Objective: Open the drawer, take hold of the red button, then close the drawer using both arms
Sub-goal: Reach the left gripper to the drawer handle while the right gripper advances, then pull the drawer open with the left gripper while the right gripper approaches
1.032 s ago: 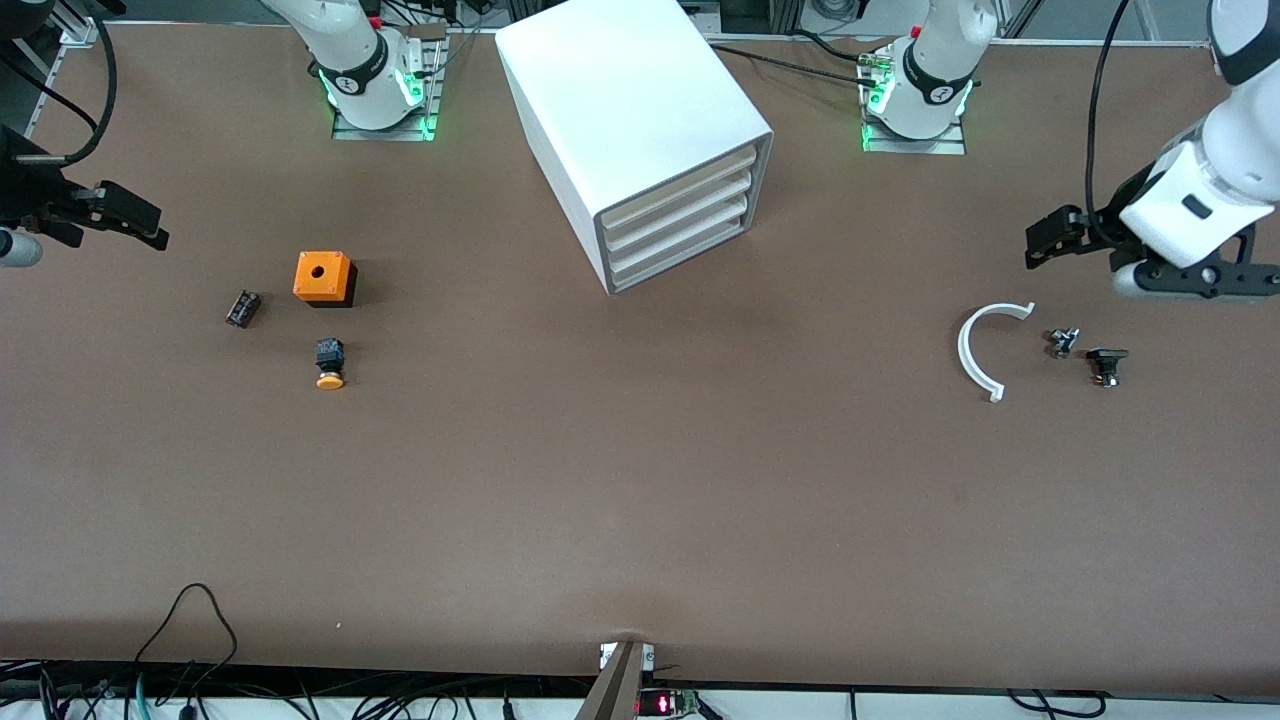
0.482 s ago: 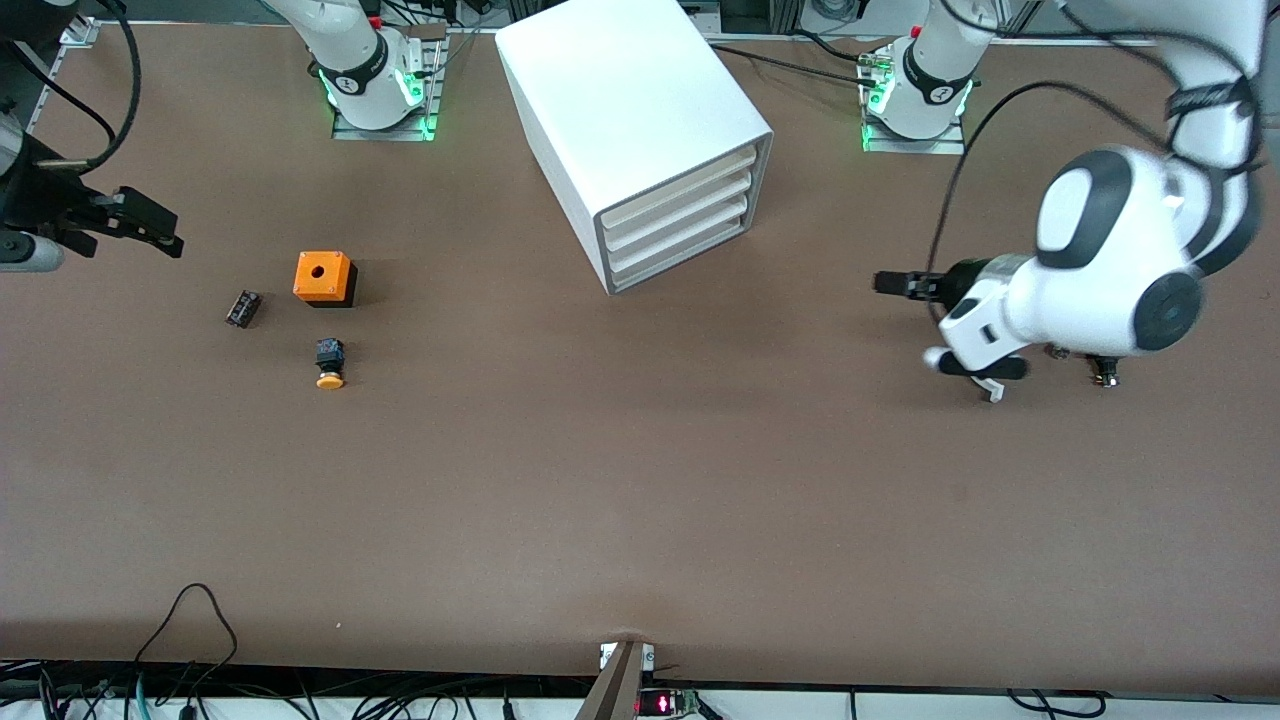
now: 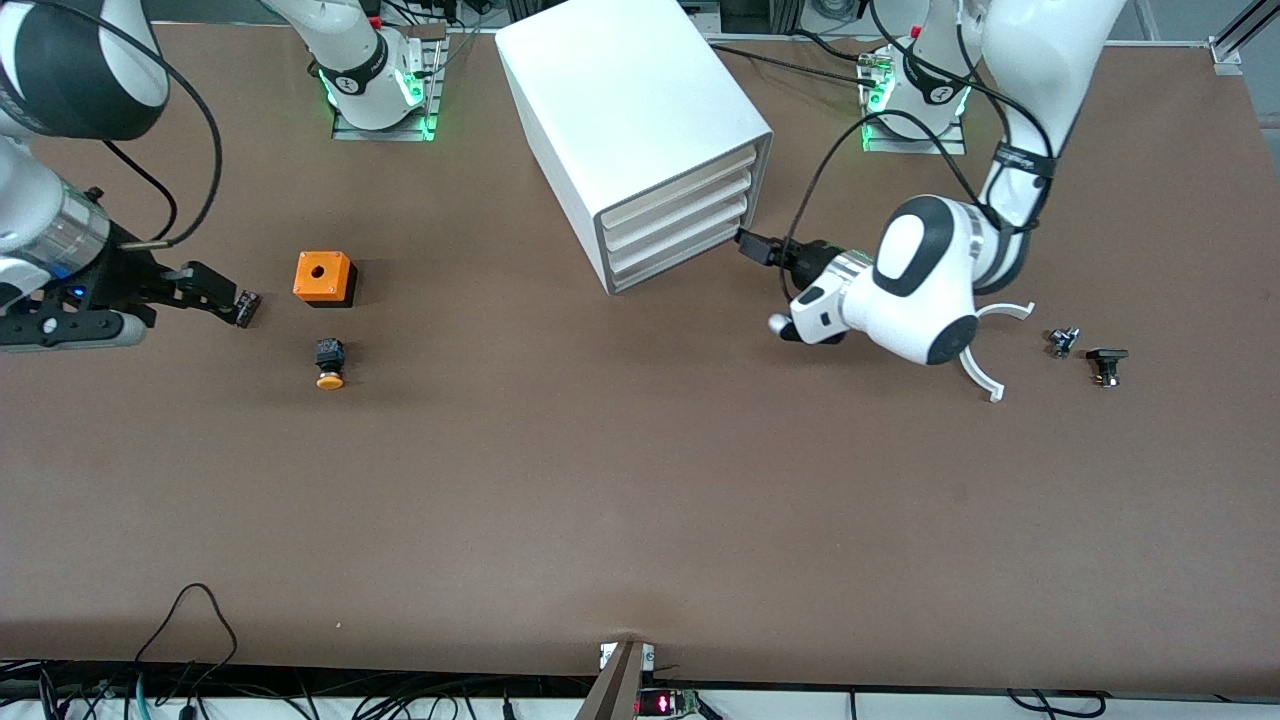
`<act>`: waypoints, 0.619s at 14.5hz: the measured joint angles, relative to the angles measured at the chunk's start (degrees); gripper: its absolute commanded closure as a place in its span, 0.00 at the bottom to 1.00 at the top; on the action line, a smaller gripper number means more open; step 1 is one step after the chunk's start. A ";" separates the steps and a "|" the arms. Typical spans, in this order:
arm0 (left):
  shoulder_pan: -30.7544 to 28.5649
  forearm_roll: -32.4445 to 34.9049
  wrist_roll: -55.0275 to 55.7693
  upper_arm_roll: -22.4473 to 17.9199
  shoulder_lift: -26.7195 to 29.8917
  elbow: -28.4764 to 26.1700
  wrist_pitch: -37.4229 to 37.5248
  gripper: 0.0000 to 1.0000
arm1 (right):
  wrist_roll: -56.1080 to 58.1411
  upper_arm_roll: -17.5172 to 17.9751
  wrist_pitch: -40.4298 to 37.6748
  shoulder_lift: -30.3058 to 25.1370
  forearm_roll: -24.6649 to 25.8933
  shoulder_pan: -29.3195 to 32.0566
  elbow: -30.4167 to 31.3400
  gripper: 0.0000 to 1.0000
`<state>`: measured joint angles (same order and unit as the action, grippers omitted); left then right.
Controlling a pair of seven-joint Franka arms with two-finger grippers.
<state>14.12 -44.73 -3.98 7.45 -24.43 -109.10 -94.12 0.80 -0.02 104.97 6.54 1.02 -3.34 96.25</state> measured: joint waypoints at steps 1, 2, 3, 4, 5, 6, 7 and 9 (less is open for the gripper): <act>0.00 -2.14 -3.19 0.33 -0.20 -1.43 -0.37 0.03 | -0.03 0.00 0.07 0.24 0.00 -0.20 -0.08 0.00; -0.03 -3.72 -6.56 0.35 -0.40 -2.72 -0.48 0.04 | 0.03 0.00 0.08 0.50 0.00 -0.32 -0.10 0.00; -0.17 -4.69 -10.04 0.34 -0.65 -3.80 -0.54 0.04 | 0.08 0.00 0.14 0.84 0.00 -0.61 -0.10 0.00; -0.34 -5.16 -13.29 0.33 -0.87 -4.65 -0.58 0.05 | 0.08 0.01 0.43 1.25 0.00 -1.22 -0.11 0.00; -0.49 -5.71 -15.93 0.30 -0.97 -5.45 -0.59 0.06 | 0.03 0.03 0.83 1.63 0.00 -2.00 -0.11 0.00; -0.61 -6.73 -18.33 0.26 -0.97 -6.20 -0.59 0.06 | -0.02 0.04 1.09 1.89 0.00 -2.68 -0.16 0.00; -0.66 -7.92 -21.16 0.25 -0.98 -7.01 -0.59 0.06 | -0.02 0.04 1.16 1.96 0.00 -3.14 -0.23 0.00; -0.65 -9.75 -26.91 0.36 -0.97 -8.82 -1.19 0.07 | 0.56 0.06 1.16 1.95 0.00 -3.40 -0.48 0.00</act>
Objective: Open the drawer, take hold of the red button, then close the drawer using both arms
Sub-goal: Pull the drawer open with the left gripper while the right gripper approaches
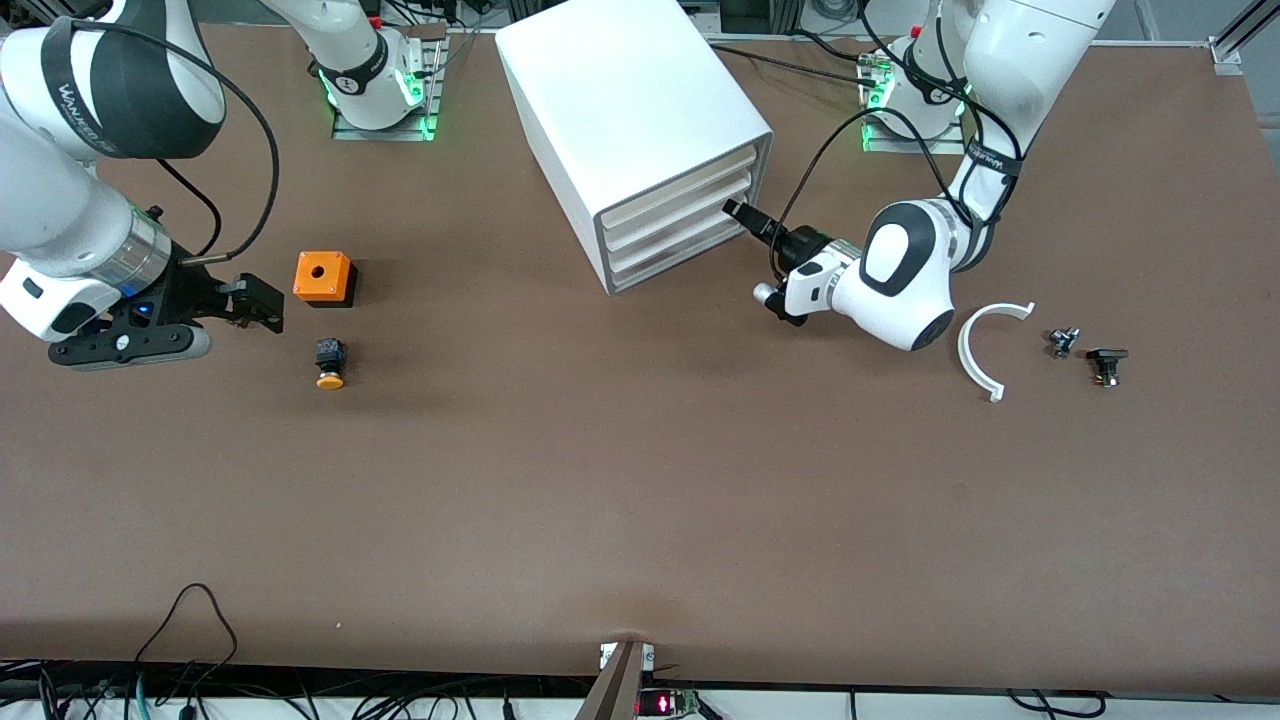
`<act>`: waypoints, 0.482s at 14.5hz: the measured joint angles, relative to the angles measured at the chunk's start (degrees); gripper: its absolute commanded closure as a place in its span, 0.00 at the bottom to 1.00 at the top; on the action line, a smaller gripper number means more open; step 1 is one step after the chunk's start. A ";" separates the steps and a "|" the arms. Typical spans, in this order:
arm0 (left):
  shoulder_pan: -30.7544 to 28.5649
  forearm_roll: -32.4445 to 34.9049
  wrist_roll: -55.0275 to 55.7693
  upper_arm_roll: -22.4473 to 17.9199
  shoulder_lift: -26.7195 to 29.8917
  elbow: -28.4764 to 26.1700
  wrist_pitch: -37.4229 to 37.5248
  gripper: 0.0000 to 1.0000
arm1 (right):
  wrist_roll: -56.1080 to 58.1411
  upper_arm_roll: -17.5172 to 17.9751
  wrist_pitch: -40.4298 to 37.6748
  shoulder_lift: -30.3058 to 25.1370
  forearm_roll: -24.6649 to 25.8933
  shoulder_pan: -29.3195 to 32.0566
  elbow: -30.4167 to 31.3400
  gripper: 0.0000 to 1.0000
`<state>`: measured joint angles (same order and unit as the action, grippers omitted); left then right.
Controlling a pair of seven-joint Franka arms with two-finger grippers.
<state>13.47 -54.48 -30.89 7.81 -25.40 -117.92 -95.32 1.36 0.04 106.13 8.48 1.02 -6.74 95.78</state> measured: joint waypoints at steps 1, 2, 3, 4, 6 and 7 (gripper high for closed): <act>0.00 -0.72 -2.12 0.25 -0.01 -1.10 -0.99 0.10 | 1.25 0.19 0.00 -0.01 -0.01 -0.08 -0.14 0.00; 0.00 -1.02 -3.94 0.79 -0.01 -2.20 -2.35 0.13 | 2.52 0.73 0.00 -0.03 -0.01 -0.12 -0.34 0.00; 0.01 -1.41 -5.37 1.58 -0.01 -3.26 -3.78 0.18 | 3.52 1.32 0.00 -0.06 -0.02 -0.19 -0.49 0.00; 0.01 -2.43 -6.36 2.50 -0.02 -4.15 -4.84 0.27 | 4.14 1.81 0.00 -0.08 -0.02 -0.28 -0.61 0.00; 0.06 -4.40 -7.30 4.36 -0.01 -5.24 -5.97 0.40 | 5.35 2.51 0.21 -0.07 -0.03 -0.45 -0.70 0.00; 0.10 -4.78 -7.53 5.20 -0.01 -5.43 -6.42 0.47 | 6.19 3.01 0.60 -0.07 -0.05 -0.60 -0.86 0.00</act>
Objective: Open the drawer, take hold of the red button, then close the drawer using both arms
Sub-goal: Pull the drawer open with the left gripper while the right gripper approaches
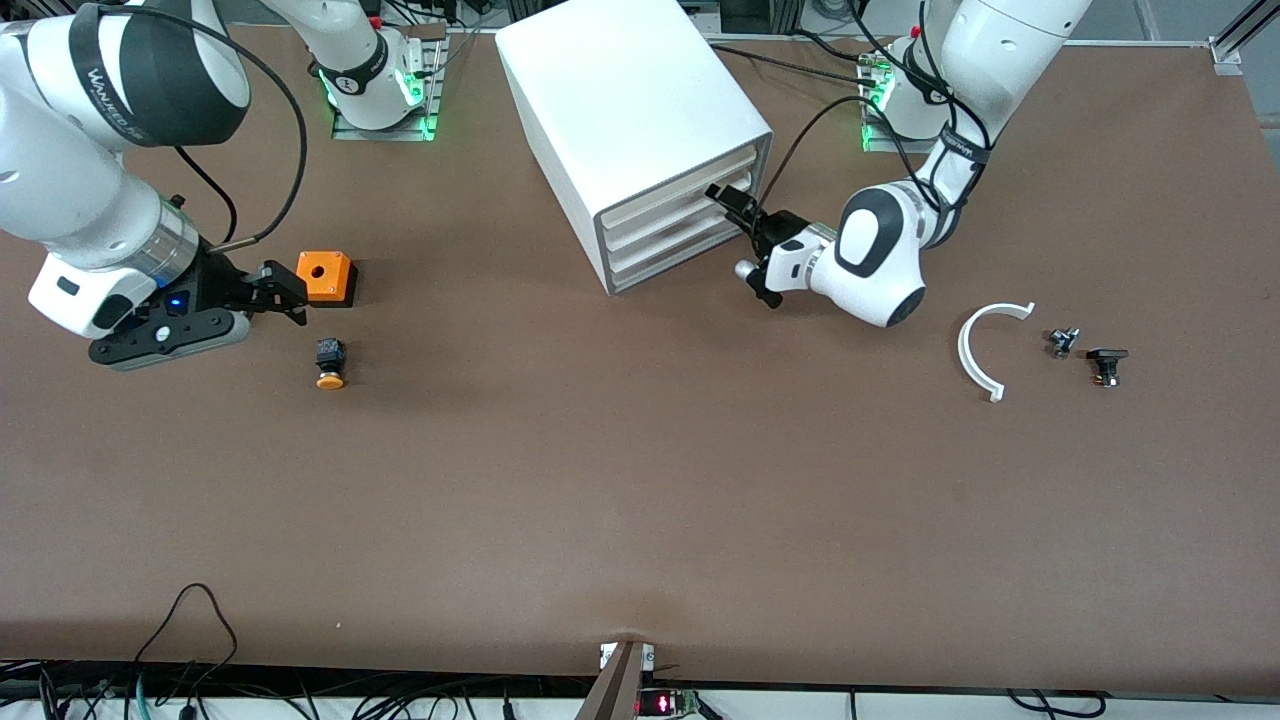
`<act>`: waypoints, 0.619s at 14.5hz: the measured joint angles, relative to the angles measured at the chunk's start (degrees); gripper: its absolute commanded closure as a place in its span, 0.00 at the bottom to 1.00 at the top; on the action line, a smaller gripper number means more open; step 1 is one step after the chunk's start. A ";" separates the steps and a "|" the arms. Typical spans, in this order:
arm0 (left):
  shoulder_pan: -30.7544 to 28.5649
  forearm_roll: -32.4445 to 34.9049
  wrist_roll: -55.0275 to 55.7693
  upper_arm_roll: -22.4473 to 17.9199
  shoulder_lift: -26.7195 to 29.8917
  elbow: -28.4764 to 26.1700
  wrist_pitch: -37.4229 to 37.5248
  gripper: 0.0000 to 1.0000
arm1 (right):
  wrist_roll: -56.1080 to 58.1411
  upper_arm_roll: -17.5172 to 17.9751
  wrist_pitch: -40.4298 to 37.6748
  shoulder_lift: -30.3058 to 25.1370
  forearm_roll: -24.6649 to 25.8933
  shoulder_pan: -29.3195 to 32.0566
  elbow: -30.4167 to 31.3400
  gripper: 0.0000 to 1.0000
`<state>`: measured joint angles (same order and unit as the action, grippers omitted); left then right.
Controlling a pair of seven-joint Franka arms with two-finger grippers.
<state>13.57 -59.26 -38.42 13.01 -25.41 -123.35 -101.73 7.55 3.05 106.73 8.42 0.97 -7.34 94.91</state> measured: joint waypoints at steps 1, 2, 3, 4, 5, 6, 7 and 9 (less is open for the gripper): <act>0.01 -0.14 -0.10 0.58 0.00 -0.03 -0.44 0.57 | 0.46 0.61 0.19 0.02 0.00 -0.49 -0.47 0.00; 0.02 -0.18 -0.12 0.90 0.01 -0.03 -0.70 0.86 | 0.61 1.21 0.21 0.04 0.00 -1.46 -1.06 0.00; 0.02 -0.18 -0.14 0.97 0.01 -0.03 -0.80 0.97 | 0.70 1.59 0.22 0.07 0.00 -2.81 -1.63 0.00; -0.06 -0.25 -0.23 0.99 0.05 0.00 -0.87 1.00 | 1.17 1.77 0.22 0.17 0.00 -4.23 -2.23 0.00; -0.29 -0.45 -0.38 1.04 0.35 0.08 -1.14 1.00 | 2.29 1.90 0.22 0.36 0.00 -5.49 -2.63 0.00; -0.85 -0.79 -1.10 1.06 0.86 0.24 -2.36 0.98 | 3.43 1.96 0.37 0.72 -0.01 -6.57 -2.88 0.00; -1.99 -0.87 -2.56 0.98 1.49 0.31 -4.02 0.89 | 4.59 2.02 1.32 1.31 -0.07 -7.56 -3.11 0.00; -5.29 -0.87 -5.38 -0.59 2.50 1.11 -6.64 0.84 | 8.37 2.64 4.73 3.45 -0.39 -9.51 -4.83 0.00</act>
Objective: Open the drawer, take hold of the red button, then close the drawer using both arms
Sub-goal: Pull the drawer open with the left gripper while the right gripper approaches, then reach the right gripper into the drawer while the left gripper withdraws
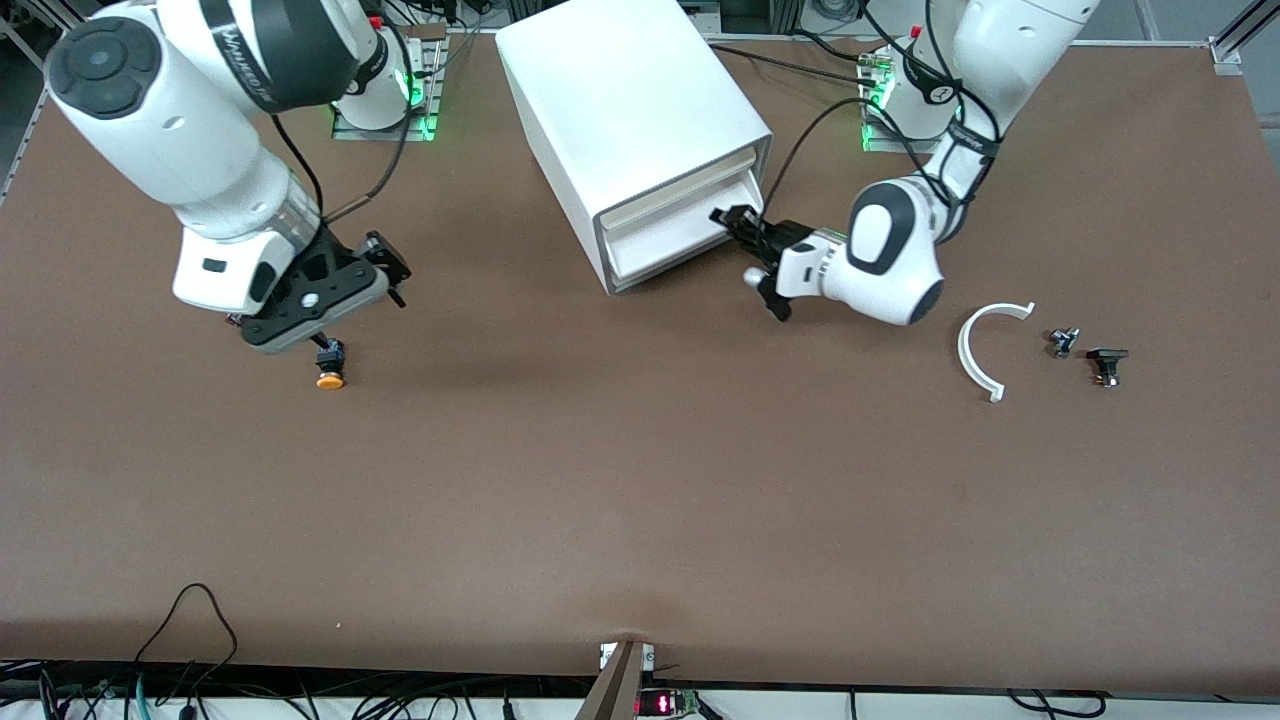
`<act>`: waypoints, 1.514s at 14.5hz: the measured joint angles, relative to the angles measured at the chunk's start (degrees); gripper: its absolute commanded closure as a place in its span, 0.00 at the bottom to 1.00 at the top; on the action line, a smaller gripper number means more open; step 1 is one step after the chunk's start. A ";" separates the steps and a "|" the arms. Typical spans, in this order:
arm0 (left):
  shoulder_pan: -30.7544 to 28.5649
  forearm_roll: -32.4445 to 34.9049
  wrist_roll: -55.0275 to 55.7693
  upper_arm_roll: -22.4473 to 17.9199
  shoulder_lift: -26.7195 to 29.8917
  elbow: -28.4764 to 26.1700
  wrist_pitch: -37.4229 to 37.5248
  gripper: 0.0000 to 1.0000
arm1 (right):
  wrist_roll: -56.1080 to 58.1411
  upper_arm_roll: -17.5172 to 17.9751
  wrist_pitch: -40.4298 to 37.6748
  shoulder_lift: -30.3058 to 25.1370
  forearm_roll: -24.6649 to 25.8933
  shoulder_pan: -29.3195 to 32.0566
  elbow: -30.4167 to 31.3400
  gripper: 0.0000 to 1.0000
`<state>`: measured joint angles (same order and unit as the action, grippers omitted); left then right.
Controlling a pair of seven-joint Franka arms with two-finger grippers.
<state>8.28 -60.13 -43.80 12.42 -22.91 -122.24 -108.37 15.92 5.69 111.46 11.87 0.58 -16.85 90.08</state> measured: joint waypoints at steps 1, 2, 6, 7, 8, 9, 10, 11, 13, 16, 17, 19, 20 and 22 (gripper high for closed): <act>-1.26 0.01 -0.87 -1.59 0.13 1.23 -0.35 0.83 | 0.98 0.38 0.67 1.50 -0.03 -1.22 -1.56 0.00; -1.95 0.01 -1.18 -3.03 0.09 2.30 -1.02 0.64 | 1.57 0.64 0.86 3.04 -0.07 -2.40 -3.18 0.00; -1.88 0.05 -1.32 -4.65 -0.48 3.33 -4.83 0.00 | 11.43 3.25 0.99 7.17 -8.42 -4.05 -7.38 0.00; -1.76 0.05 -1.33 -4.65 -0.55 3.44 -5.15 0.00 | 14.28 4.45 0.99 8.17 -11.67 -4.10 -8.16 0.00; -1.74 0.05 -1.35 -4.65 -0.46 3.75 -5.26 0.00 | 16.79 6.23 1.00 9.28 -13.41 -4.16 -8.76 0.00; -1.74 0.05 -1.36 -4.65 -0.12 4.14 -5.35 0.00 | 18.54 8.42 1.21 10.45 -13.84 -4.33 -9.40 0.00; -1.74 0.05 -1.36 -4.68 0.54 4.50 -5.54 0.00 | 19.76 10.07 1.83 11.67 -13.83 -4.90 -10.18 0.00; -1.72 0.05 -1.33 -4.76 1.37 4.77 -6.46 0.00 | 21.15 10.85 2.22 12.79 -13.61 -5.95 -10.88 0.00; -2.01 0.05 -1.28 -5.36 3.44 5.03 -13.55 0.00 | 23.43 11.09 3.24 14.75 -11.69 -8.08 -11.49 0.00; -2.95 0.65 -1.34 -6.59 7.79 6.52 -21.25 0.00 | 30.67 11.13 6.14 18.42 -9.39 -9.94 -11.61 0.00; -3.03 3.20 -1.36 -7.77 9.82 6.82 -21.44 0.00 | 32.21 11.16 6.55 19.73 -7.91 -10.63 -11.65 0.00; -3.31 14.95 -1.20 -11.33 14.46 7.24 -18.95 0.00 | 32.55 11.23 7.11 21.48 -4.46 -12.61 -11.86 0.00; -3.55 21.31 -0.89 -13.04 16.98 7.80 -16.32 0.00 | 32.55 11.24 7.35 22.03 -3.75 -13.55 -11.93 0.00; -3.78 32.44 2.61 -16.49 22.05 10.40 -8.05 0.00 | 32.55 11.00 8.95 22.80 -3.27 -14.89 -11.99 0.00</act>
<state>4.50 -27.69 -41.19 -4.07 -0.85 -111.84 -116.42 48.48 16.69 120.40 34.68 -2.69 -31.74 78.10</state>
